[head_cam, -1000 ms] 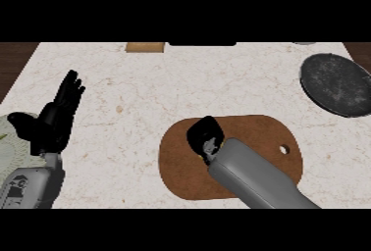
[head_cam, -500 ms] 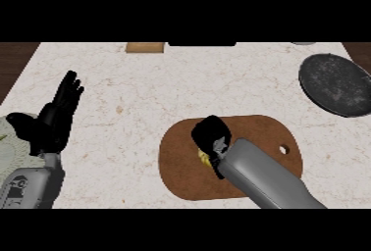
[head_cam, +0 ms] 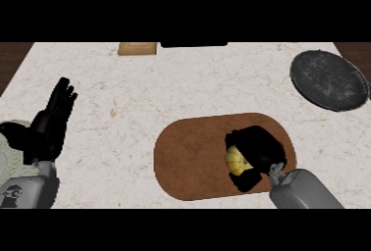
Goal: Pick the squash from the cutting board and place it in the pan
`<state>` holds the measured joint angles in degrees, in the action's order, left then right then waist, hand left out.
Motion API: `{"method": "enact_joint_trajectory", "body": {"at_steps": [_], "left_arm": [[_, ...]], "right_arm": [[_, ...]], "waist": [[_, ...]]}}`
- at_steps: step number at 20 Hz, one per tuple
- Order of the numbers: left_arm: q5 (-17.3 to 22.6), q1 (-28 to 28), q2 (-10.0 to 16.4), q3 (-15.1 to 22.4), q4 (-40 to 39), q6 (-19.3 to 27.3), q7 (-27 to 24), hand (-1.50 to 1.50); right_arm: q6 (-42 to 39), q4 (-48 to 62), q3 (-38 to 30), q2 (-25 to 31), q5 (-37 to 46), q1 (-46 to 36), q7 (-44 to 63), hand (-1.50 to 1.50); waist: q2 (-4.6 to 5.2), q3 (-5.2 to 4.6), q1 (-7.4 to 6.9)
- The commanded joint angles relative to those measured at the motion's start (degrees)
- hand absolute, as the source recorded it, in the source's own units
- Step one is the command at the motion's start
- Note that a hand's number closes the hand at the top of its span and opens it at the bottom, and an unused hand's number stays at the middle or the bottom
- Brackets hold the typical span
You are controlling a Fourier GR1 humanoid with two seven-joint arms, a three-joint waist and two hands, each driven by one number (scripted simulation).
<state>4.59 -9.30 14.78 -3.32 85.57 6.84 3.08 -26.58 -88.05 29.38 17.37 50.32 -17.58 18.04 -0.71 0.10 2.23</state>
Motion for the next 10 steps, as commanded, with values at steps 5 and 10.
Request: {"method": "enact_joint_trajectory", "body": {"at_steps": [5,10], "left_arm": [[0.8,0.2,0.6,-0.5,0.5,-1.4,0.6,0.0],[-0.3,-2.5,-0.2,-0.3,-0.9,-0.5,1.0,0.0]], "right_arm": [[15.6,-18.3,-11.1,5.2,0.0,7.1,-3.2,1.5],[19.7,-25.1,-20.2,7.1,-3.7,12.9,-5.3,1.5]], "waist": [[0.26,-0.05,-0.71],[0.6,-0.07,-1.08]]}}
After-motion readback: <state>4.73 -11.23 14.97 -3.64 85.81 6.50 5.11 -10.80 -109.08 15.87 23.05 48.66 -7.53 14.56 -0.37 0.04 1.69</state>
